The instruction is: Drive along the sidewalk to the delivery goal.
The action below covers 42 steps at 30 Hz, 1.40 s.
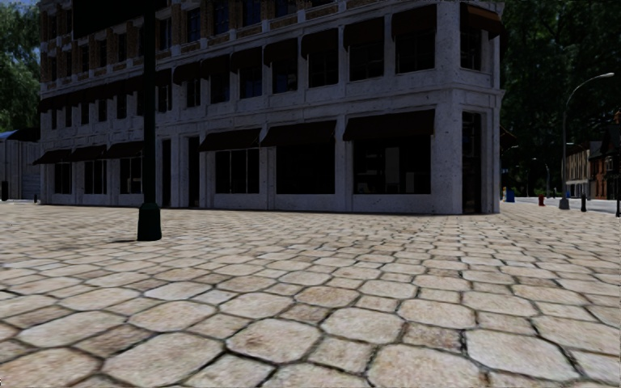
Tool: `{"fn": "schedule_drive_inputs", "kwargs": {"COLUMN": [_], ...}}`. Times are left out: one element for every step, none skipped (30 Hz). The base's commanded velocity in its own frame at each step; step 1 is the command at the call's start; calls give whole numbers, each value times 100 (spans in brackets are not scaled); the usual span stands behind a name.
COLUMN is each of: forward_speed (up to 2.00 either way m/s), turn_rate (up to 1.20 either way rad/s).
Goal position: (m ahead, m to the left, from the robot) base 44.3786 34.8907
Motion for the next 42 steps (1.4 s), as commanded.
{"fn": "schedule_drive_inputs", "kwargs": {"forward_speed": [186,186,186,186,186,186,186,186,186,186,186,186,186,186,186,186,186,186,186,186,186,186,186,186,186,186,186,186,186,186,186,186,186,186,186,186,186,186,186,186,186,186], "turn_rate": [82,82,82,82,82,82,82,82,82,82,82,82,82,82,82,82,82,82,82,82,82,82,82,82,82,82,82,82,82,82,82,82,82,82,82,82,82,82,82,82,82,81]}}
